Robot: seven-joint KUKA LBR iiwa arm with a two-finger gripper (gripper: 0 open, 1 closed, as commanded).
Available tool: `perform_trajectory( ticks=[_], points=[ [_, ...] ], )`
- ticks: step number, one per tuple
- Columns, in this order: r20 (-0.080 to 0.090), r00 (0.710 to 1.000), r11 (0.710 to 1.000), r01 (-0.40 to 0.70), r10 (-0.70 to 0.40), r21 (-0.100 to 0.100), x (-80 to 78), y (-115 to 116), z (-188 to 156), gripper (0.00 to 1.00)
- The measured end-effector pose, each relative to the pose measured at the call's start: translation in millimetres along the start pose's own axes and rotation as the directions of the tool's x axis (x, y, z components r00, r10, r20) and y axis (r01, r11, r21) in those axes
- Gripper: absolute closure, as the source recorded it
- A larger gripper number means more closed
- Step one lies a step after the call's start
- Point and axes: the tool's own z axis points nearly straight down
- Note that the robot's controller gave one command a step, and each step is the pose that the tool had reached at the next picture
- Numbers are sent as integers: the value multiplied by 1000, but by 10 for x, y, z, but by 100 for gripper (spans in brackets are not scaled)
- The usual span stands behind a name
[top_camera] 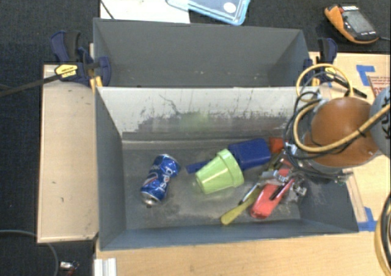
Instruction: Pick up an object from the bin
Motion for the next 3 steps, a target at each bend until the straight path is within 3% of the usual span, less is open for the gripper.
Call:
perform_trajectory(
  ticks=[2, 3],
  points=[
    [1, 1000, 1000, 24, -24, -2, 0, 4, -193, 100],
    [-2, 1000, 1000, 21, -21, -11, -1, 20, -519, 100]
  ],
)
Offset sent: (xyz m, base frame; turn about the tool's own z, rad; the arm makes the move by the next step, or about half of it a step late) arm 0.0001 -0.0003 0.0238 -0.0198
